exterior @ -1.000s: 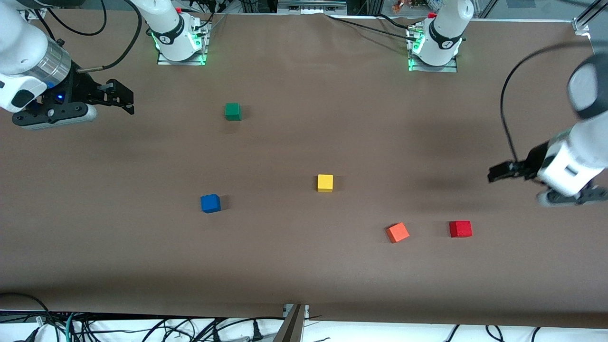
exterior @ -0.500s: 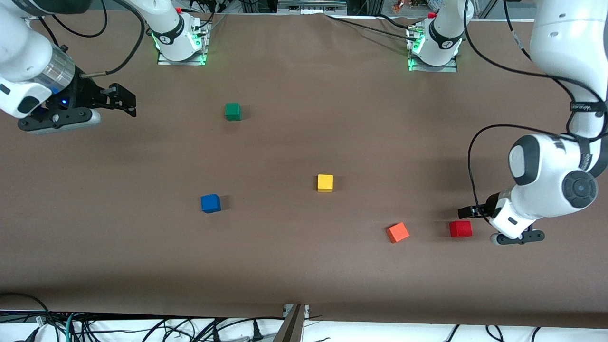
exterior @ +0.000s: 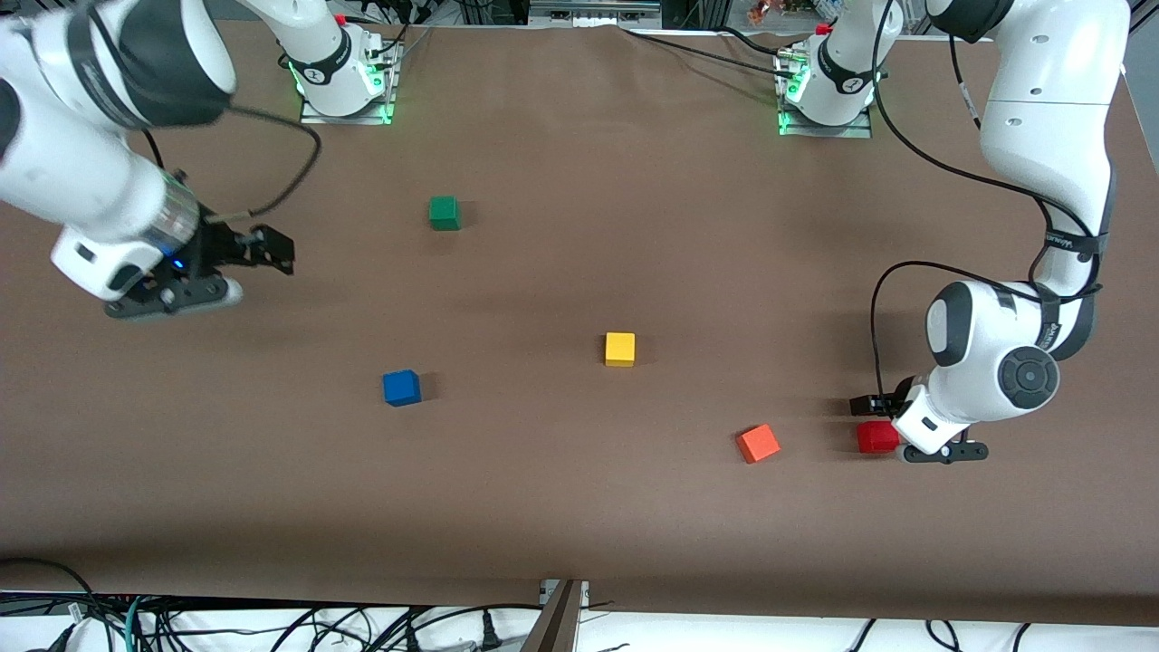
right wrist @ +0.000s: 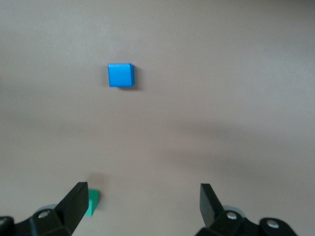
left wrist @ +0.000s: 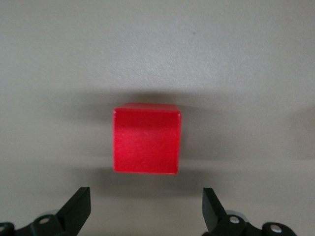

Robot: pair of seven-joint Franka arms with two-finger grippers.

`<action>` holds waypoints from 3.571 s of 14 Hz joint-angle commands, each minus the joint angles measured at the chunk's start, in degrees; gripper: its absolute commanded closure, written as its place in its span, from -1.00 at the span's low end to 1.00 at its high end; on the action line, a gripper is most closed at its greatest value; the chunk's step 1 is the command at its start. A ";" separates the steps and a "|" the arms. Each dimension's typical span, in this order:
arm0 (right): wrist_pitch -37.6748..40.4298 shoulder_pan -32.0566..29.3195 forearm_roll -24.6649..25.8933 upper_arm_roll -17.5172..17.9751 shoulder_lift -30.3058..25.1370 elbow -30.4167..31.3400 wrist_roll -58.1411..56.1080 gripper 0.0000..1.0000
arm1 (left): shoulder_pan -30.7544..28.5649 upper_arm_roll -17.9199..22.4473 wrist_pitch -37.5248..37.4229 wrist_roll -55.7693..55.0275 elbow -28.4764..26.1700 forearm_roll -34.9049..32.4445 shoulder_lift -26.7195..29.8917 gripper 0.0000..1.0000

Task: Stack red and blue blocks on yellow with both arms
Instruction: 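Reach the left gripper to the red cube while the right gripper reaches the blue cube, then grasp the red cube with the left gripper while the right gripper grasps blue, then carry the red cube over the yellow cube with the left gripper, then lower the red cube onto the yellow cube with the left gripper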

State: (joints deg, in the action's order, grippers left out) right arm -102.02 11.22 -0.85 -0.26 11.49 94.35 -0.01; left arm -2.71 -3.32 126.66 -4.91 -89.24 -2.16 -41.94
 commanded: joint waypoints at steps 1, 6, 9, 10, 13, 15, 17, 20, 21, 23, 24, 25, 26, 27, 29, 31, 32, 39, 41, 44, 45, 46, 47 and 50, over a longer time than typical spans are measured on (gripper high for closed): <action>-5.80 1.87 -0.12 0.17 5.98 -0.66 4.47 -0.99 | 0.34 -0.02 2.61 0.95 -1.02 -1.27 0.28 -1.00; -19.26 3.55 -0.12 0.35 15.22 -0.66 5.54 -0.99 | 0.25 0.69 7.19 1.30 -1.02 -1.27 -1.65 -1.00; -25.04 4.43 -0.12 0.35 18.72 -0.75 5.63 -0.99 | 0.42 0.69 7.28 1.22 -0.76 -1.18 -2.09 -1.00; -27.59 4.51 -0.20 0.35 20.48 -0.75 5.72 -0.99 | 0.42 0.69 7.28 1.22 -0.41 -1.18 -2.27 -1.00; -35.77 5.04 -0.82 0.44 25.67 -0.66 5.72 -0.99 | 0.42 0.69 9.39 1.22 -0.05 -1.18 -2.62 -0.91; -39.21 6.35 -2.65 0.44 28.57 -0.57 6.24 -0.99 | 0.42 0.69 9.39 1.13 0.12 -1.10 -2.62 -0.46; -41.49 7.58 -3.02 0.35 29.29 1.17 8.35 -0.99 | 0.77 0.69 9.39 1.04 0.21 -1.10 -2.53 0.19; -42.65 7.94 -3.02 0.35 29.03 3.55 7.66 -0.87 | 1.30 0.60 9.22 0.60 1.70 -0.92 -2.27 1.00; -42.65 7.94 -2.93 0.35 28.76 4.43 7.39 -0.77 | 2.26 0.51 8.61 0.43 2.66 -0.66 -2.10 1.00; -42.82 7.86 -2.84 0.26 27.89 6.27 6.95 -0.58 | 4.72 -0.28 7.73 -1.84 3.63 -0.57 -1.40 1.00; -42.82 7.86 -2.84 0.26 27.62 6.89 6.69 -0.47 | 6.21 -0.54 6.76 -4.47 3.99 -0.74 -0.87 1.00; -42.56 7.86 -2.84 0.26 27.45 6.90 6.51 -0.18 | 7.62 -1.76 5.19 -7.37 4.51 -1.27 0.18 1.00; -42.47 7.86 -2.84 0.26 27.18 6.81 6.42 0.11 | 8.85 -3.60 3.00 -9.92 4.52 -1.36 1.06 1.00; -42.39 7.86 -2.84 0.17 27.01 6.29 6.07 0.33 | 9.99 -4.93 0.89 -12.47 4.60 -1.45 1.94 1.00; -40.20 7.77 -2.76 0.17 25.51 5.32 6.16 0.57 | 12.36 -6.60 -2.02 -16.61 4.69 -1.36 3.70 1.00; -35.90 7.86 -2.58 0.17 24.98 2.26 6.25 0.63 | 13.78 -10.54 -2.74 -18.81 4.26 -1.36 4.23 1.00; -33.79 7.77 -2.40 0.17 24.98 0.32 6.07 0.63 | 14.74 -12.04 -2.74 -19.69 4.17 -1.36 4.15 1.00; -28.85 7.15 -2.23 0.00 25.51 -4.53 3.35 0.62 | 23.61 -12.50 -2.30 -22.15 4.25 -1.88 3.18 1.00; -28.85 7.15 -2.14 0.00 26.21 -6.28 3.26 0.62 | 24.94 -12.58 -2.21 -26.89 4.08 -7.22 2.39 1.00; -28.85 7.24 -1.88 0.00 27.62 -8.57 2.99 0.62 | 26.53 -12.76 -2.12 -28.66 3.99 -10.76 1.51 1.00; -28.85 7.59 -1.61 0.00 27.79 -8.83 3.08 0.62 | 26.53 -12.76 -1.95 -29.01 3.99 -10.76 1.25 1.00; -28.85 7.59 -1.35 0.00 27.80 -8.92 3.08 0.62 | 26.96 -12.76 -1.86 -29.54 3.99 -10.76 1.16 1.00; -28.85 7.59 -1.35 0.00 27.80 -8.92 3.08 0.62 | 27.23 -12.76 -1.68 -29.89 3.99 -10.85 0.90 1.00; -28.85 7.59 -1.26 -0.09 27.80 -8.92 2.99 0.61 | 27.75 -12.76 -0.89 -31.91 3.99 -10.85 0.37 1.00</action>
State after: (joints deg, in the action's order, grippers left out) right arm -131.75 18.92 -2.71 -0.47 38.66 87.16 3.70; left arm 24.27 -16.18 125.07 -34.21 -85.43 -11.28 -41.37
